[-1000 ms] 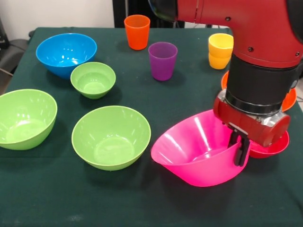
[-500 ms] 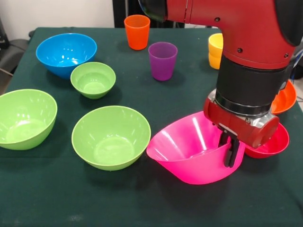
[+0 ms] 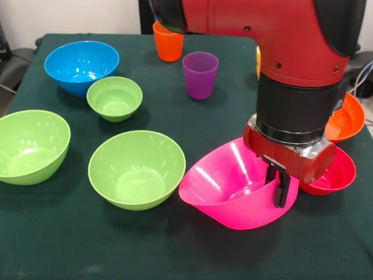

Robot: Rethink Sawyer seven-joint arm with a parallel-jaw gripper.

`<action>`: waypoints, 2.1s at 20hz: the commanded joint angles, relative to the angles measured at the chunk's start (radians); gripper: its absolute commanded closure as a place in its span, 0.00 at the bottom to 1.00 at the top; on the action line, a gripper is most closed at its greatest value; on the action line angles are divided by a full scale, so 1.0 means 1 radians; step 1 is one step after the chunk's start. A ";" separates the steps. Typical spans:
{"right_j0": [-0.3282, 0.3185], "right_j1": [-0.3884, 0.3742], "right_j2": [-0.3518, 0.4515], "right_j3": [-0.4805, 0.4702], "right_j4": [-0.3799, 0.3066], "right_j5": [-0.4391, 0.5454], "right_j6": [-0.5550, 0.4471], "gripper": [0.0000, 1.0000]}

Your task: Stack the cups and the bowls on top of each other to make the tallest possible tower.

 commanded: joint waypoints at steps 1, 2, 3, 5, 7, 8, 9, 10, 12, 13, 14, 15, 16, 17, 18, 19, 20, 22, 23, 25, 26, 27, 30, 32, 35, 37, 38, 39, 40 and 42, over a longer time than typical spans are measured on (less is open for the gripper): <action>-0.055 -0.006 0.178 0.164 -0.115 -0.056 -0.361 1.00; -0.059 -0.001 0.180 0.158 -0.127 -0.071 -0.368 1.00; -0.066 0.000 0.188 0.160 -0.133 -0.082 -0.376 1.00; -0.078 -0.003 0.200 0.169 -0.145 -0.103 -0.388 1.00; -0.101 -0.021 0.228 0.207 -0.146 -0.131 -0.405 1.00; -0.120 -0.034 0.254 0.237 -0.145 -0.161 -0.416 1.00; -0.139 -0.041 0.278 0.251 -0.144 -0.162 -0.438 1.00; -0.158 -0.048 0.303 0.266 -0.150 -0.179 -0.465 1.00; -0.201 -0.053 0.361 0.284 -0.144 -0.170 -0.517 1.00; -0.215 -0.055 0.381 0.289 -0.144 -0.164 -0.538 1.00; -0.227 -0.056 0.395 0.289 -0.149 -0.156 -0.550 1.00; -0.233 -0.057 0.404 0.290 -0.152 -0.146 -0.556 1.00; -0.238 -0.057 0.413 0.291 -0.155 -0.135 -0.561 1.00; -0.244 -0.058 0.421 0.292 -0.158 -0.124 -0.566 1.00; -0.250 -0.059 0.430 0.292 -0.161 -0.113 -0.572 1.00; -0.253 -0.060 0.433 0.292 -0.163 -0.105 -0.574 1.00; -0.255 -0.060 0.437 0.292 -0.164 -0.097 -0.577 1.00; -0.261 -0.062 0.443 0.292 -0.168 -0.080 -0.583 1.00; -0.261 -0.062 0.443 0.292 -0.170 -0.078 -0.582 1.00; -0.262 -0.064 0.443 0.292 -0.174 -0.074 -0.580 1.00; -0.262 -0.064 0.443 0.292 -0.176 -0.072 -0.579 1.00; -0.260 -0.063 0.438 0.286 -0.176 -0.060 -0.578 1.00; -0.262 -0.062 0.441 0.282 -0.177 -0.048 -0.579 1.00; -0.260 -0.065 0.436 0.284 -0.182 -0.056 -0.572 1.00; -0.249 -0.079 0.412 0.298 -0.191 -0.086 -0.531 1.00; -0.245 -0.088 0.400 0.316 -0.191 -0.113 -0.496 1.00; -0.250 -0.098 0.401 0.339 -0.188 -0.124 -0.488 1.00; -0.252 -0.107 0.395 0.352 -0.190 -0.126 -0.481 1.00; -0.248 -0.109 0.388 0.351 -0.196 -0.125 -0.476 1.00; -0.242 -0.113 0.374 0.348 -0.207 -0.124 -0.465 1.00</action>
